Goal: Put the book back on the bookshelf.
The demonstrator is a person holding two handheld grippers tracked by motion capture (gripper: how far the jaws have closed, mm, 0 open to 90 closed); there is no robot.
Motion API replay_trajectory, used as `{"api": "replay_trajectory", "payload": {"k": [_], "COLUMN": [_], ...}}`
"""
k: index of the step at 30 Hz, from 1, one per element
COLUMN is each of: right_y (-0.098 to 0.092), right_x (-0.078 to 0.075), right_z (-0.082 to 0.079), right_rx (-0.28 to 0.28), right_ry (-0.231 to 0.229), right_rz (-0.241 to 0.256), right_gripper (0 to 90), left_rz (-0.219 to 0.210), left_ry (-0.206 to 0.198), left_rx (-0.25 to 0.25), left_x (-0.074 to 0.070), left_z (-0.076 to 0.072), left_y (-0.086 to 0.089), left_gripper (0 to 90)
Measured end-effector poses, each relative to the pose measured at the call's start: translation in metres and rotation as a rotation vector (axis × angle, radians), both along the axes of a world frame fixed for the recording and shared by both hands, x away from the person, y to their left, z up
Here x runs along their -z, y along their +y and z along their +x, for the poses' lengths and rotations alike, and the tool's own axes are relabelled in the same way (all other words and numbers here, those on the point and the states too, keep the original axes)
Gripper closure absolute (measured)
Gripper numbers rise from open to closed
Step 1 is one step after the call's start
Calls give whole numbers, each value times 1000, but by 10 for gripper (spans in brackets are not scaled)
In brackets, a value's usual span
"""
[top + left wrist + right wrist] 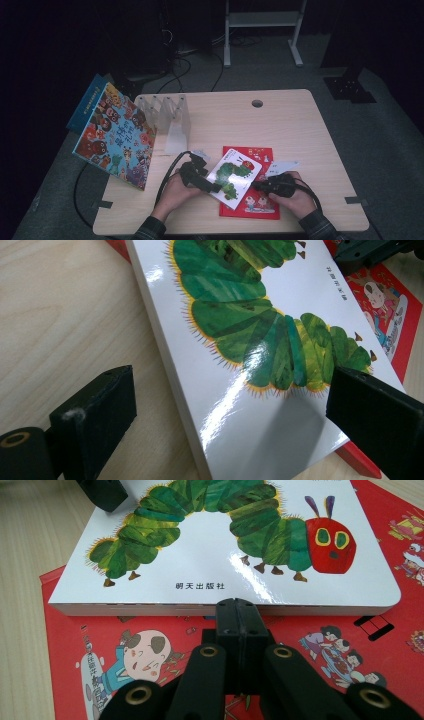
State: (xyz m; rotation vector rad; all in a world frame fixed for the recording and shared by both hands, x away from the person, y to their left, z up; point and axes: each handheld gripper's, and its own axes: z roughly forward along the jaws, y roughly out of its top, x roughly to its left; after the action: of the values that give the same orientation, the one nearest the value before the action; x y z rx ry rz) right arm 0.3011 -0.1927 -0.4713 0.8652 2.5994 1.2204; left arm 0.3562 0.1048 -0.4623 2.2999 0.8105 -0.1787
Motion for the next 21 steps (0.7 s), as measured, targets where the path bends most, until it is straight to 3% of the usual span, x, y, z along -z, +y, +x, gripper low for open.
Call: {"api": "replay_trajectory", "payload": {"k": [10, 21], "right_y": [2, 3], "right_x": [0, 0], "right_z": [-1, -2], "right_rx": [-8, -4], "right_ry": [-2, -3], "right_rz": [-1, -4], "right_gripper": [891, 890], "left_rz": [-30, -12], "left_ry": [16, 38], "left_rx": [17, -4], "left_x": [1, -3], "left_z": [-1, 0], "left_y": [-8, -11], "left_gripper": [53, 57]}}
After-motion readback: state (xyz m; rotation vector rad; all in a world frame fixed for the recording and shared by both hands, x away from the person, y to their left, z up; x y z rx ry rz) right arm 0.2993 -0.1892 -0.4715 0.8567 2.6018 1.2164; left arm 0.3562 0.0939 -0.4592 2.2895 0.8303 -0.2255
